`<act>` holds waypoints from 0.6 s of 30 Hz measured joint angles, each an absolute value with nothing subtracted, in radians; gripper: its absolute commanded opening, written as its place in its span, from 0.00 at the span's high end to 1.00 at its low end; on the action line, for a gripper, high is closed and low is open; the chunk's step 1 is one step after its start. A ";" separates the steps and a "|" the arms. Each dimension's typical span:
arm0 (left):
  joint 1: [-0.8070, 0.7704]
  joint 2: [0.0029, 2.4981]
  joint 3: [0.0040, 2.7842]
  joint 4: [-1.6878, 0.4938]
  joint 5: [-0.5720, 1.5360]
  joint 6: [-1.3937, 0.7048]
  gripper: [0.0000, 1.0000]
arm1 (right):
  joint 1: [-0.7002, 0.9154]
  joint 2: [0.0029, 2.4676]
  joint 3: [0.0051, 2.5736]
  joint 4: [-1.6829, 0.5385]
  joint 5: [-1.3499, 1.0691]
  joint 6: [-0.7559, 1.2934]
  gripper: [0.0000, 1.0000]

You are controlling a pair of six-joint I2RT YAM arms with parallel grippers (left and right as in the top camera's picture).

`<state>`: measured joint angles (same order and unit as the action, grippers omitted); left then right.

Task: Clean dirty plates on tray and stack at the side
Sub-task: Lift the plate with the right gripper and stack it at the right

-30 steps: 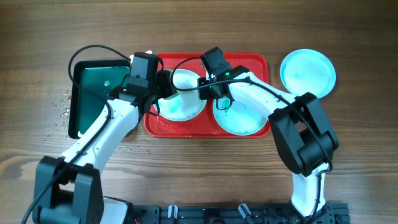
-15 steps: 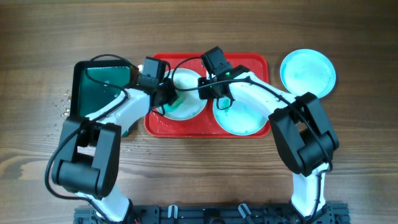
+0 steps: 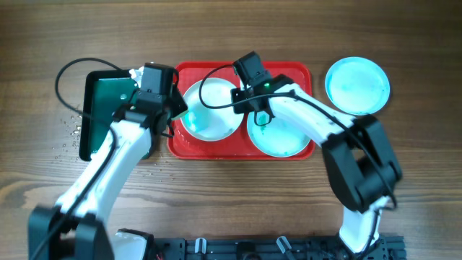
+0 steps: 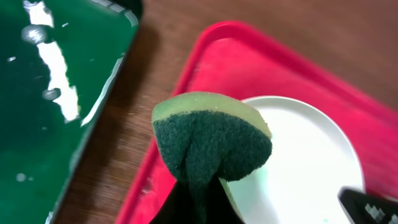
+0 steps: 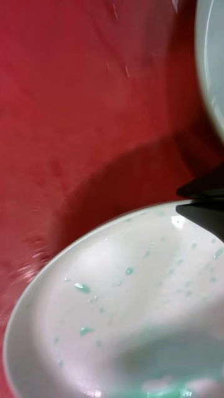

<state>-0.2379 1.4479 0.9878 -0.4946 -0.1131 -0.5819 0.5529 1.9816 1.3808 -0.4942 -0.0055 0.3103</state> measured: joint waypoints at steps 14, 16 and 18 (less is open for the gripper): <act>0.069 1.063 0.986 -0.778 -0.089 -0.582 0.96 | 0.789 1.701 1.381 -0.432 0.712 -0.320 0.96; 0.131 1.063 0.986 -0.811 -0.096 -0.582 0.96 | 0.882 1.701 1.378 -0.378 0.841 -0.426 0.96; 0.152 1.063 0.986 -0.825 -0.096 -0.582 0.96 | 0.925 1.701 1.377 -0.296 0.925 -0.533 0.96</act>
<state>0.1524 1.0634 0.9859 -0.8253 -0.0956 -0.5819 0.9253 1.7008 1.3769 -0.2962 0.9245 -0.5327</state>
